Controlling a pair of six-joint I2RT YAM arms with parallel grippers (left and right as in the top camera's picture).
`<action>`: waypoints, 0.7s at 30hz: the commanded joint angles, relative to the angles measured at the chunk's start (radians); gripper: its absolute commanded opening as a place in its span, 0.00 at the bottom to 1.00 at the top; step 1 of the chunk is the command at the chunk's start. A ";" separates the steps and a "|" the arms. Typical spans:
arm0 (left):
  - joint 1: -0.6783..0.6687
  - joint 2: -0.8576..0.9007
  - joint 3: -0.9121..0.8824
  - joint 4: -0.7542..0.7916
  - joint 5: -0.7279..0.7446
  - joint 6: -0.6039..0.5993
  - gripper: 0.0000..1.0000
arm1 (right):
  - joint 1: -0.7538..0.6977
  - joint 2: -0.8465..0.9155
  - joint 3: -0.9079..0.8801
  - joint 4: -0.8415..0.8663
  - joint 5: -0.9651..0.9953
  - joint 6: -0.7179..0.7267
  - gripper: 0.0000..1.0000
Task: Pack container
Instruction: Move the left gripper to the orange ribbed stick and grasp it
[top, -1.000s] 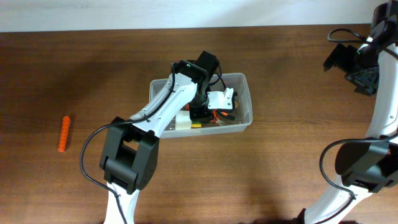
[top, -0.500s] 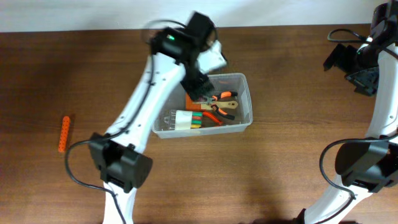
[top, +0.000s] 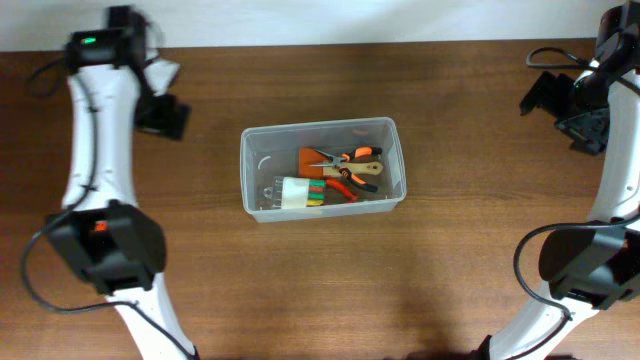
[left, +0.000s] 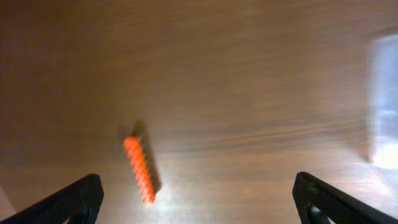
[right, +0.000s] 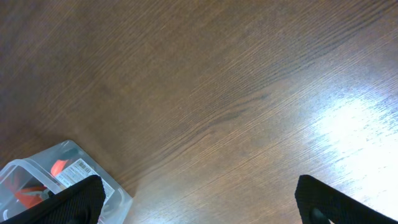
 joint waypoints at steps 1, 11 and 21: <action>0.126 -0.007 -0.116 0.081 0.016 -0.024 0.99 | -0.003 0.002 -0.006 0.000 0.009 0.011 0.98; 0.342 0.033 -0.397 0.309 0.061 0.021 0.99 | -0.003 0.002 -0.006 0.000 0.009 0.011 0.98; 0.383 0.158 -0.447 0.401 0.065 0.120 1.00 | -0.003 0.002 -0.006 0.013 0.009 0.012 0.98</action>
